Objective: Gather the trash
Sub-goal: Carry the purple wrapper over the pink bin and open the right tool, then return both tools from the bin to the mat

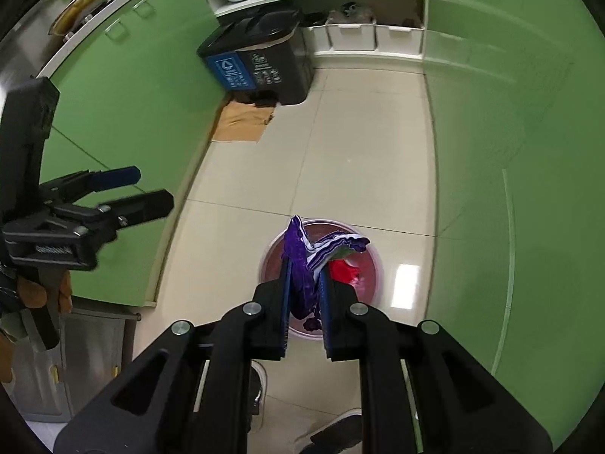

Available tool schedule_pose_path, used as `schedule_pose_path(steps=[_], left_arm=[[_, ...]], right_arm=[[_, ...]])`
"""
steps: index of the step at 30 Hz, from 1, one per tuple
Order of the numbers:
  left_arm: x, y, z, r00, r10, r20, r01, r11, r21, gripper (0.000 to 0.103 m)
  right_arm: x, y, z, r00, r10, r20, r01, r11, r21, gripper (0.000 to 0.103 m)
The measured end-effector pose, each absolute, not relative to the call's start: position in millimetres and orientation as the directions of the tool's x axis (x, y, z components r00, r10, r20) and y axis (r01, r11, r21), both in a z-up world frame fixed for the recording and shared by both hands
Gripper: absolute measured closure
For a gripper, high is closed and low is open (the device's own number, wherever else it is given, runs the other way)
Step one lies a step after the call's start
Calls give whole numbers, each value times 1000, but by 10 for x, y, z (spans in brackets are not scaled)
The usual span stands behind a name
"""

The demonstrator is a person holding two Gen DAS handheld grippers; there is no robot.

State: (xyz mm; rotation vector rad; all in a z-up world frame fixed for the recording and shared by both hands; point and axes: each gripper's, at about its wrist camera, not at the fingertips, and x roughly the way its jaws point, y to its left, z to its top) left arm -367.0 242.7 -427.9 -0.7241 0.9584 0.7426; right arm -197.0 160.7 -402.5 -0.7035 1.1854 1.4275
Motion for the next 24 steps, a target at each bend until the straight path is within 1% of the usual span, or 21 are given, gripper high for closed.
schedule_pose_path(steps=[1,3,4,5,6,7,10,16,21,24], left_arm=[[-3686,2442,-4280,379,229,-897,-814,543,-205,6],[-3719,2458,-4290,378,235,-895,-818,538,-204,6],[-3737,2458,-4292,377,239,-895,-819,537,-202,5],[-3746,2459,-4293,375,242,-895,-821,535,-199,5],[-3761,2459,-4295,374,246,-894,-823,532,-198,6],[-3768,2458,-4297,375,247,-894,-825,529,-199,6],[-3772,2434,-4302,369,249,-895,-827,527,-195,5],[-3739,2369,-4231,367,240,-899,-822,535,-192,5],[-3690,2275,-3940,371,237,-898,-815,547,-192,5],[-3651,2173,-3590,374,233,-898,-808,557,-192,5]], right_arm=[[-1994,1622,-4054,-231,359,-904,-955,93,281,90],[-2040,1659,-4107,-244,353,-903,-954,77,288,85],[-2054,1670,-4122,-239,356,-903,-956,77,283,73],[-2058,1679,-4134,-233,360,-904,-957,80,279,32],[-2058,1678,-4143,-227,371,-900,-957,84,276,11],[-2059,1669,-4134,-221,386,-896,-958,84,273,3],[-2045,1659,-4194,-167,356,-919,-969,112,219,3],[-1978,1573,-4103,-130,332,-934,-969,155,190,3],[-1903,1446,-3743,-119,342,-932,-966,179,189,3],[-1880,1339,-3324,-134,349,-927,-958,192,211,3]])
